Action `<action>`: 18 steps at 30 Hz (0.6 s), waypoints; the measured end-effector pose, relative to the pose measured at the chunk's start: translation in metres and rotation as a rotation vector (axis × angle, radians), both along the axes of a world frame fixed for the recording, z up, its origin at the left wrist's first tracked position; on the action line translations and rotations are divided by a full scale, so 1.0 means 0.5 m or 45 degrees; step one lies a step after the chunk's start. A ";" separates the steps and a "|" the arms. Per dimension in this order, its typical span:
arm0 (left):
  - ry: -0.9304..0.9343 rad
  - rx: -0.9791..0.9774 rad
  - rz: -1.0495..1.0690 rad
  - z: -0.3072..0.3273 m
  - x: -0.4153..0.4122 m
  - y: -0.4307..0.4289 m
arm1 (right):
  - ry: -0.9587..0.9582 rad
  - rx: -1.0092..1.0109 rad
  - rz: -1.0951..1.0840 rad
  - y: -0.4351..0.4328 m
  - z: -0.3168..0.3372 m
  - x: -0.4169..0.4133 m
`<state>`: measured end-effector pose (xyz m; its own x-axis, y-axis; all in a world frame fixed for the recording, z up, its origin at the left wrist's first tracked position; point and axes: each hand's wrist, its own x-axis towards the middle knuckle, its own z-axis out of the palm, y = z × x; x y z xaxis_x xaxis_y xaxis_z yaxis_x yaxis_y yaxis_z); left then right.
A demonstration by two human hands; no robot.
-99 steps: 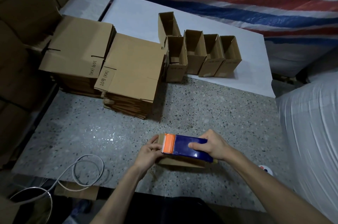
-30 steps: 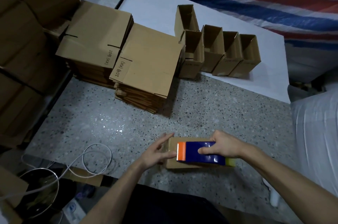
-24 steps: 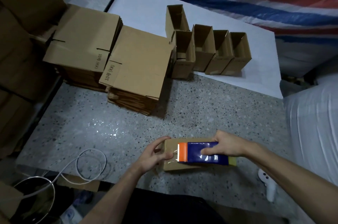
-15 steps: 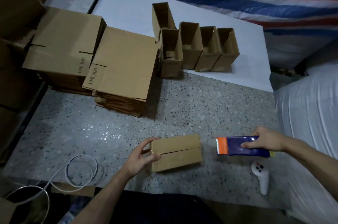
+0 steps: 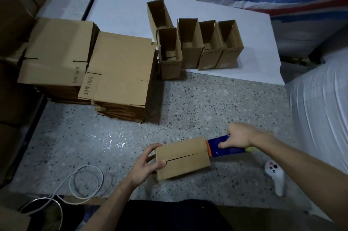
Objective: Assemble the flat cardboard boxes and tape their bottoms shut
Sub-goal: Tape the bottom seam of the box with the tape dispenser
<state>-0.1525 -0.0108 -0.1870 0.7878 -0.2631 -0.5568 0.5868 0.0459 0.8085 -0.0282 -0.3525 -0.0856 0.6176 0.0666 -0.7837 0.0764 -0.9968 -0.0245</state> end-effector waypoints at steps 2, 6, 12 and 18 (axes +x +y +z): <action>0.045 -0.019 0.015 0.006 0.000 0.007 | -0.039 -0.022 0.037 0.025 -0.004 0.005; 0.111 -0.036 0.009 0.019 0.005 0.014 | -0.094 -0.062 0.044 0.041 -0.002 0.014; 0.141 -0.039 -0.002 0.023 0.004 0.014 | -0.033 -0.120 0.091 0.088 -0.122 -0.049; 0.205 -0.017 -0.014 0.038 0.007 0.010 | -0.214 -0.101 -0.255 -0.001 -0.203 -0.167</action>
